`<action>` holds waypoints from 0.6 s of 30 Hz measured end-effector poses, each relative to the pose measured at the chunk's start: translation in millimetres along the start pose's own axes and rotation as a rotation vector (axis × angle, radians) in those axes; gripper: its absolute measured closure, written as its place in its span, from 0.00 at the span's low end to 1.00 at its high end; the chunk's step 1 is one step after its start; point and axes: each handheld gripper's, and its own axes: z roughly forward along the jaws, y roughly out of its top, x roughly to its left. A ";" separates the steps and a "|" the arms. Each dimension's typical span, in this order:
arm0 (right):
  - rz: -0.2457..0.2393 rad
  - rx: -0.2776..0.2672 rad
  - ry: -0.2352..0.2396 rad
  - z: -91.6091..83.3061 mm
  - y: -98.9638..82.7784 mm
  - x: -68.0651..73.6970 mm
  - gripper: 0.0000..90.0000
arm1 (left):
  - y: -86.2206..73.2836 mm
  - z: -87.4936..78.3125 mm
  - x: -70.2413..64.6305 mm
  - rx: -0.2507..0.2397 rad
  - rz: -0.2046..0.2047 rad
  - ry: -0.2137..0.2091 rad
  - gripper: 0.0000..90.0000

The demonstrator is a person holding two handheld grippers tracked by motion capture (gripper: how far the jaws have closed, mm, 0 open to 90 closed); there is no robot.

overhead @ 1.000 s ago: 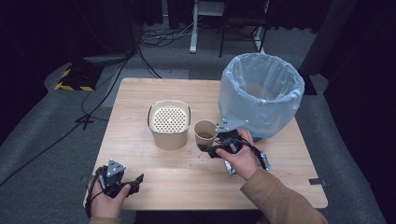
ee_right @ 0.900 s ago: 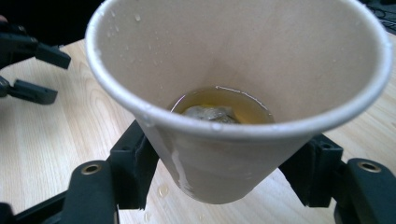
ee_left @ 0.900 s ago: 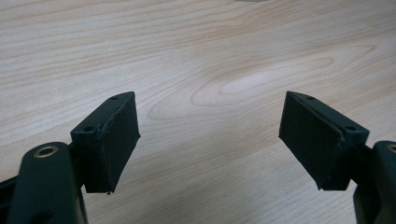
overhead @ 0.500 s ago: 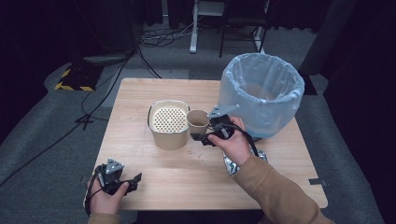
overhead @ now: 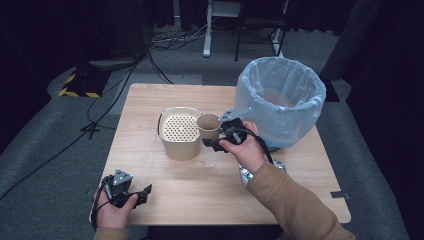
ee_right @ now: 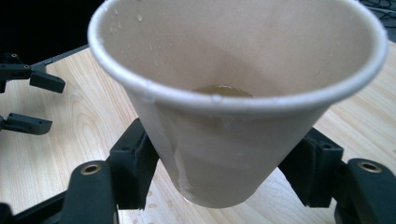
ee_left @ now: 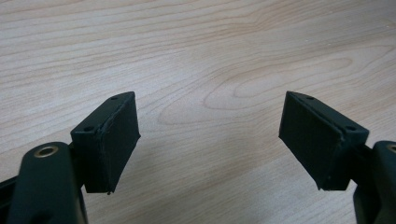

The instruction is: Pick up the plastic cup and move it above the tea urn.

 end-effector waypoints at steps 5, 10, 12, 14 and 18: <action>-0.002 -0.008 0.006 -0.8 3.5 -0.6 0.37 | -0.9 -1.2 0.4 -0.001 -0.004 0.006 0.23; -0.009 -0.030 0.010 -3.6 12.0 -0.6 0.37 | -1.0 -1.4 1.1 0.003 -0.002 0.003 0.23; -0.012 -0.033 0.011 -3.9 16.4 0.3 0.37 | -0.8 -1.3 0.8 0.004 -0.004 0.001 0.23; -0.026 -0.029 0.011 -2.7 20.9 1.4 0.37 | -0.4 -1.4 1.1 0.005 -0.003 -0.002 0.23; -0.030 0.017 0.006 3.0 28.5 3.4 0.37 | 0.3 -1.0 1.3 -0.003 0.001 0.005 0.23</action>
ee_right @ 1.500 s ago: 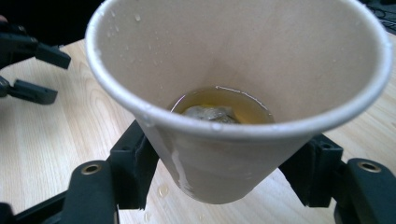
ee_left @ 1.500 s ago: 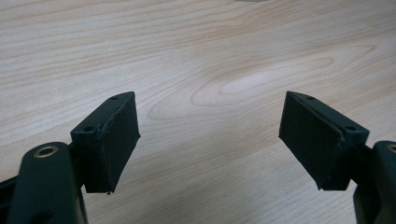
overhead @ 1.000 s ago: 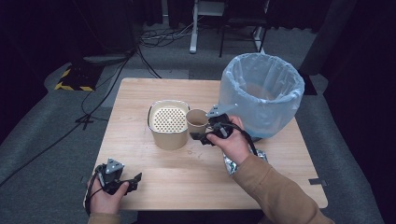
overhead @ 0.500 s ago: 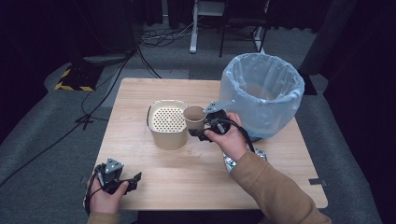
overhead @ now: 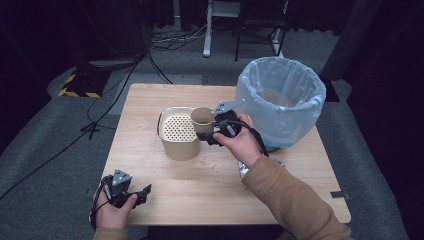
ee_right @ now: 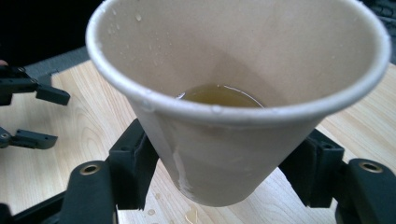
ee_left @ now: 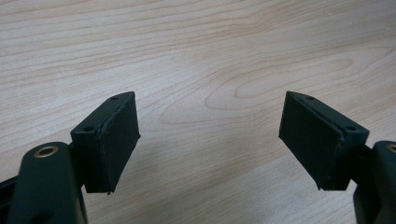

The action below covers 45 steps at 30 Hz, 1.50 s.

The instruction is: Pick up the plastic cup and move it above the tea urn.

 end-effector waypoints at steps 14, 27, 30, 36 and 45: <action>-0.010 0.056 0.010 37.2 21.5 -0.5 0.37 | 0.0 0.8 0.7 0.000 0.003 -0.006 0.23; -0.004 0.078 0.010 60.2 19.1 -6.1 0.36 | -1.2 -0.3 2.9 -0.003 -0.005 -0.001 0.23; -0.026 0.055 -0.003 60.9 15.4 -4.1 0.36 | -1.2 0.3 3.1 0.001 -0.002 -0.007 0.23; -0.053 0.007 -0.007 63.7 6.4 1.4 0.33 | -1.0 0.2 2.4 -0.001 0.000 -0.004 0.23; -0.069 -0.025 -0.011 63.2 4.8 -0.5 0.37 | -1.1 1.1 2.7 0.001 -0.003 -0.009 0.23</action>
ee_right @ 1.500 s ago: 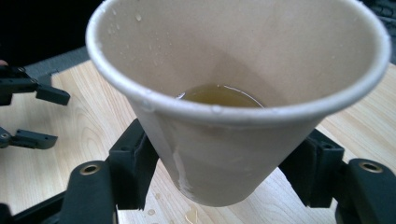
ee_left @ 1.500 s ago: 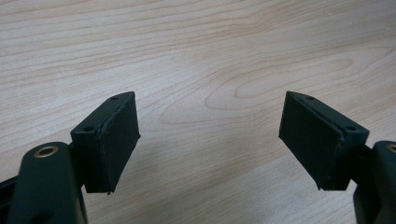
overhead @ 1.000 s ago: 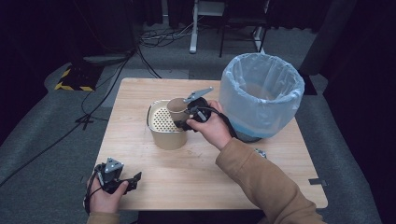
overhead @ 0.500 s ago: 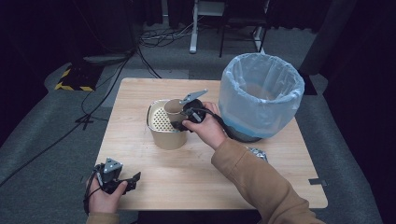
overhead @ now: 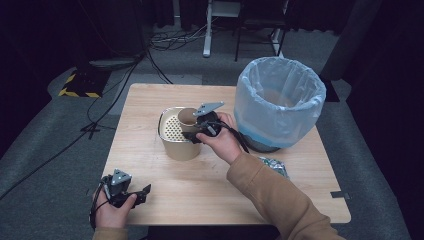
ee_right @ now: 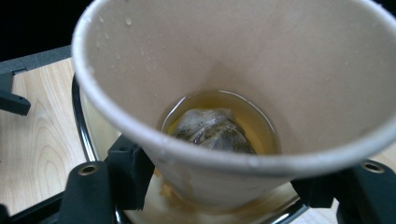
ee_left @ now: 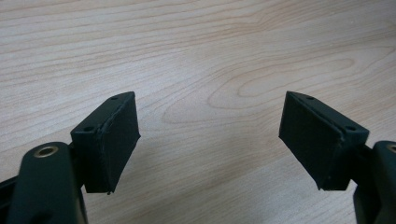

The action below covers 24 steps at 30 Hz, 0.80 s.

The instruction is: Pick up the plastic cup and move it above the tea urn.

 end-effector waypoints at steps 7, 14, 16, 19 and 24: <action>-0.072 0.038 -0.079 -18.1 22.7 -3.8 0.37 | -0.2 0.5 2.0 0.001 -0.004 0.001 0.23; -0.067 0.102 -0.134 -33.1 33.9 -17.5 0.37 | 2.3 3.2 2.4 -0.001 0.001 -0.006 0.23; -0.058 0.103 -0.149 -34.4 34.7 -19.2 0.37 | 4.0 4.9 1.6 -0.002 0.002 -0.008 0.23; -0.083 0.150 -0.182 -34.4 35.1 -23.1 0.37 | 6.9 8.3 -0.5 0.002 0.008 -0.020 0.23; -0.127 0.158 -0.202 -27.6 33.8 -26.1 0.37 | 8.1 9.6 -1.1 0.004 0.008 -0.023 0.23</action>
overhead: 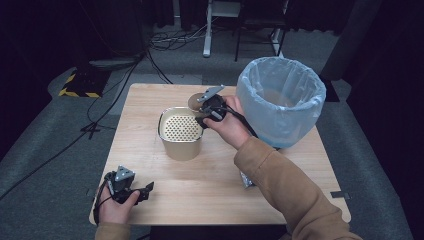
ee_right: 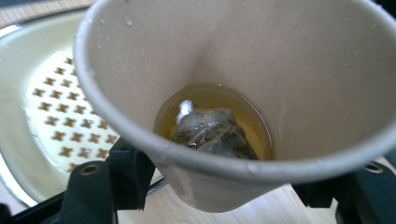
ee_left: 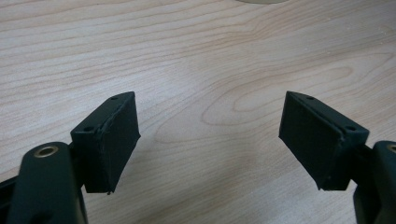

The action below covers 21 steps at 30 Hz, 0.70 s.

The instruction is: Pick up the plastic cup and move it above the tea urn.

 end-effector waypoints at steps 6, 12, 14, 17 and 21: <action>-0.039 0.042 -0.022 2.5 3.6 1.3 0.37 | -1.2 -1.2 2.0 0.000 -0.001 0.006 0.23; -0.002 0.039 0.045 5.0 5.8 1.5 0.36 | -3.3 -3.5 3.0 -0.002 -0.005 0.010 0.23; 0.008 0.049 0.072 6.3 6.8 3.0 0.36 | -3.4 -4.3 2.9 -0.002 -0.002 0.011 0.23; -0.003 0.071 0.110 6.5 8.7 5.5 0.36 | -3.7 -4.1 2.7 -0.001 -0.003 0.009 0.23; -0.005 0.098 0.120 3.7 11.7 7.8 0.36 | -3.9 -3.9 3.2 -0.001 -0.002 0.009 0.23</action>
